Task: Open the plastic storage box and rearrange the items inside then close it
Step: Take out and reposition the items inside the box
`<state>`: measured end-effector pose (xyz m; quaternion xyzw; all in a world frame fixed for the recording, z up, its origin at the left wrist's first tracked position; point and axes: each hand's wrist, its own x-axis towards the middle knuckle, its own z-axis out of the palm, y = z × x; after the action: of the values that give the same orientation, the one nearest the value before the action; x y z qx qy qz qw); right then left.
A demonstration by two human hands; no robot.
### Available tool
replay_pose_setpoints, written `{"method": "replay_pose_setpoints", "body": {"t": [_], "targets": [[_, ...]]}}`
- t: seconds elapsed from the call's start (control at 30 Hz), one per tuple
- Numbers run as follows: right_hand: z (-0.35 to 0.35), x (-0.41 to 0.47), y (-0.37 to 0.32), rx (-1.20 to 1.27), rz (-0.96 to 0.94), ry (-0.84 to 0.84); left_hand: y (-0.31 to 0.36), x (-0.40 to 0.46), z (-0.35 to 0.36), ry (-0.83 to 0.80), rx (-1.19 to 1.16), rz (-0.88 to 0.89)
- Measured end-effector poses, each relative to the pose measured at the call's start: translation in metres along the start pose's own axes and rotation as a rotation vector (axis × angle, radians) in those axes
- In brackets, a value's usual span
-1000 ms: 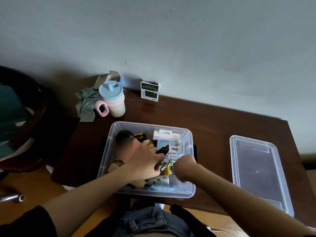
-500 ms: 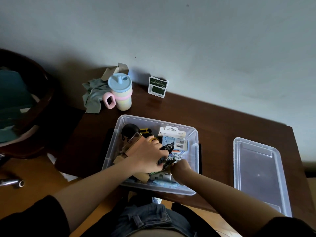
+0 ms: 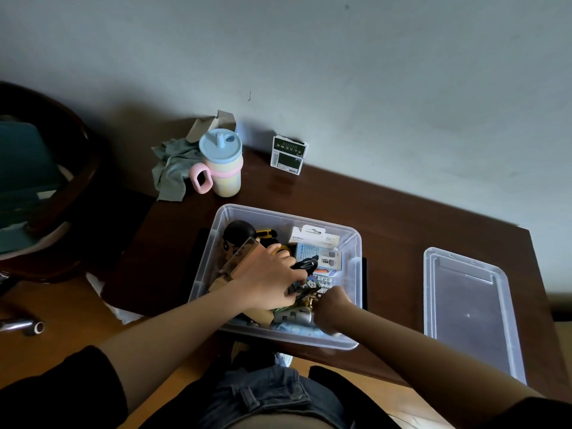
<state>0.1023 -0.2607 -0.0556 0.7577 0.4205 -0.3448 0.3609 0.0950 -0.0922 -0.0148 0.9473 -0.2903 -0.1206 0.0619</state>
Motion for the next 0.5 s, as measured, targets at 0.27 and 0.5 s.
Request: {"method": "replay_pose_setpoints", "body": {"t": [0.27,0.5], "targets": [[0.0,0.012,-0.001,0.025,0.051,-0.012,-0.001,0.001,0.002,0.014,0.005,0.022],[-0.001,0.014,0.001,-0.011,0.083,-0.086,-0.004,0.002,0.006,0.011,0.001,0.034]]}}
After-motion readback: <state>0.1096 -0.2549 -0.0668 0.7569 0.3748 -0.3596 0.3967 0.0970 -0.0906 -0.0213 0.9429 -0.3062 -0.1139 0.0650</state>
